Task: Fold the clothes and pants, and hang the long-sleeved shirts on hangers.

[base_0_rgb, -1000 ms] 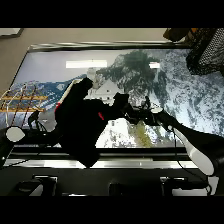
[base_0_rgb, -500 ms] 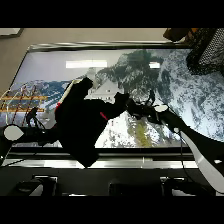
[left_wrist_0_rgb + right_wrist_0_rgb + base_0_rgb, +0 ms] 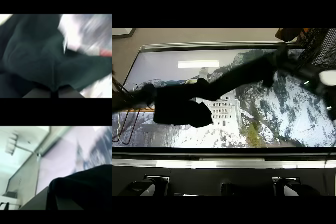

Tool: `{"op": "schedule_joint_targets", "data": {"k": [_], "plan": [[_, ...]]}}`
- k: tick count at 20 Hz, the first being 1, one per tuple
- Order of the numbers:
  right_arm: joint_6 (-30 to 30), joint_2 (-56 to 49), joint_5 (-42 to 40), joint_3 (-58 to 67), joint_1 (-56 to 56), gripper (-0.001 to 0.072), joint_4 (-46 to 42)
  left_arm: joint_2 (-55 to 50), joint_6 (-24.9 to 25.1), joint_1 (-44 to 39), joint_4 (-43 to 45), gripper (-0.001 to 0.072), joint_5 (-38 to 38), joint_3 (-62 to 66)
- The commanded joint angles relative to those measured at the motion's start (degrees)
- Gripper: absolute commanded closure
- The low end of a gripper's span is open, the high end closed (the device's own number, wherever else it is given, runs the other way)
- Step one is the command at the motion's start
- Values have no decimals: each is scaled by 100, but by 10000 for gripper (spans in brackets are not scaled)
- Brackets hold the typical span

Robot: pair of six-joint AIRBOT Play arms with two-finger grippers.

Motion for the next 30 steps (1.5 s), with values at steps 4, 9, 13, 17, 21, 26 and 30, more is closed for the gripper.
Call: {"op": "schedule_joint_targets", "data": {"k": [4, 9, 13, 17, 21, 26, 30], "plan": [[1078, 874, 984, 3418, -756, 664, -2802, 17, 225, 387, 28, 675, 44, 2931], [1134, 2135, 1235, 4168, -811, 663, -3923, 796, 223, 439, 28, 675, -13, 3499], [1644, 2870, 1397, 4168, -811, 663, -4809, 1443, 90, 439, 24, 674, -372, 3495], [1934, 2616, 1578, 4133, -811, 663, -5005, 1298, -120, 437, -461, 674, -1508, 3248], [2063, 1534, 2850, 4131, -811, 662, -4824, 542, 44, 348, -1517, 674, -1506, 2208], [2208, -387, 3860, 3716, -804, 662, -4374, -1488, 977, -568, -1862, 674, -289, 1342], [2315, -2090, 3930, 3668, -804, 662, -4227, -3501, 957, -916, -2170, 674, 1095, 1357]]}}
